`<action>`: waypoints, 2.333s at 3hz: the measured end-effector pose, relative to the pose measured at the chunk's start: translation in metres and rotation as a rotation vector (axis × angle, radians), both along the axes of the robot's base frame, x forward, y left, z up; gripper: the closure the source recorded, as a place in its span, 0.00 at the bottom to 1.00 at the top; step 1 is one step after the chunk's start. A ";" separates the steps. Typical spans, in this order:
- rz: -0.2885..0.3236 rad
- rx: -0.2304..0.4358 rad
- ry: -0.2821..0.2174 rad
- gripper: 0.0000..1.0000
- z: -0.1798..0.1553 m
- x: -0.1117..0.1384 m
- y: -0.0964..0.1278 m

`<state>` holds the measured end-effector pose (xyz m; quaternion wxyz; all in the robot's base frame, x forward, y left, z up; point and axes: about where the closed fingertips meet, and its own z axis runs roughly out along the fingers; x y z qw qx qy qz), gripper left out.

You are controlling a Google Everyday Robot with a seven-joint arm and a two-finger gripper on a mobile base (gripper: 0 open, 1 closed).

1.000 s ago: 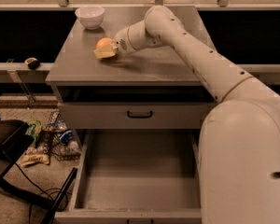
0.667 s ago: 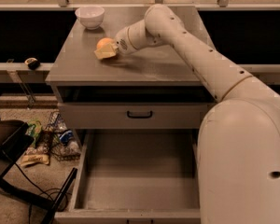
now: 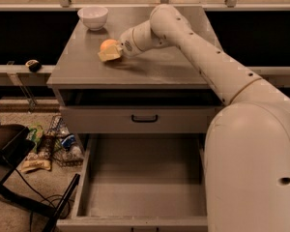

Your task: Pick orange from middle drawer and place on counter

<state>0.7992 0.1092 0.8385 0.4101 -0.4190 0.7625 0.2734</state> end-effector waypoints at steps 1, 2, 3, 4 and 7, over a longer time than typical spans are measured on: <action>0.000 0.000 0.000 0.15 0.000 0.000 0.000; 0.000 0.000 0.000 0.00 0.000 0.000 0.000; 0.000 0.000 0.000 0.00 0.000 0.000 0.000; -0.008 0.030 -0.042 0.00 0.006 -0.005 -0.004; -0.147 -0.082 -0.277 0.00 0.116 -0.125 -0.092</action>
Offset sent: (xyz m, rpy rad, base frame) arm 0.0000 0.0000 0.0000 0.0000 0.0000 0.0000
